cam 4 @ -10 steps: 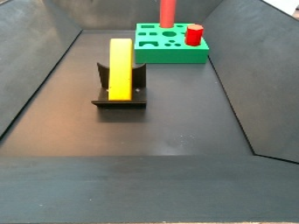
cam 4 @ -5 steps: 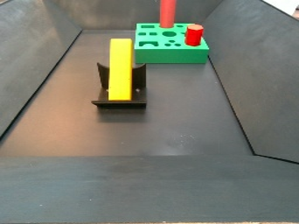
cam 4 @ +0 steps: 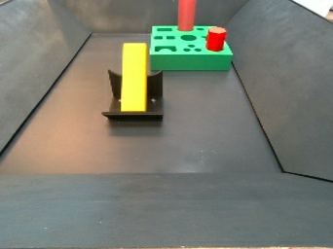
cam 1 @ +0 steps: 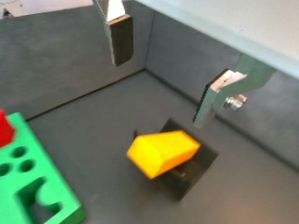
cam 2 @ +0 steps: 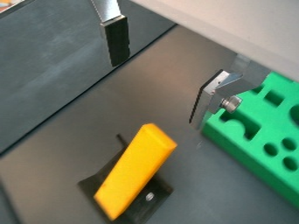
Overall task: Pick up the rectangle object. Move up. Place the rectangle object on the fixture. Regrasp the rectangle object. Move to above the board. Insert the rectangle object.
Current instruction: Regrasp the rectangle object.
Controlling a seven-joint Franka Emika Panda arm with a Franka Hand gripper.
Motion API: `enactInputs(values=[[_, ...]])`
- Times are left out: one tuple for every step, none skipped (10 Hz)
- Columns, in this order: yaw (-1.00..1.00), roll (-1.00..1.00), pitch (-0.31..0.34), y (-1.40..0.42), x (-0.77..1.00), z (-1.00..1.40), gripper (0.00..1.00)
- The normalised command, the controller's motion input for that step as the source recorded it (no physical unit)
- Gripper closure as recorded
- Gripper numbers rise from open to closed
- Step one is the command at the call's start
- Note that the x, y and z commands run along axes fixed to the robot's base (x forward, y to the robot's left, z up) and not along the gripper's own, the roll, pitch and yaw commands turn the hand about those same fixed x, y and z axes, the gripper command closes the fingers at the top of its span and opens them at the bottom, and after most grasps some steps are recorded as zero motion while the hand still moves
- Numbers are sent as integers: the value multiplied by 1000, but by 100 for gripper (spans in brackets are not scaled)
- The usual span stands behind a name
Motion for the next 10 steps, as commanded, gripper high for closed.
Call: enactInputs(values=[[36,1000,44,-27,43,-4,0],[38,1000,51,-26,50,-7,0],[43,1000,62,-29,62,-8,0],[50,1000,82,-34,79,-7,0],[58,1000,100,-39,92,-11,0],[72,1000,127,-45,109,-12,0],[86,1000,149,-46,110,-10,0],[107,1000,172,-51,114,-9,0],[148,1000,205,-52,117,-12,0],[192,1000,232,-56,119,-13,0]])
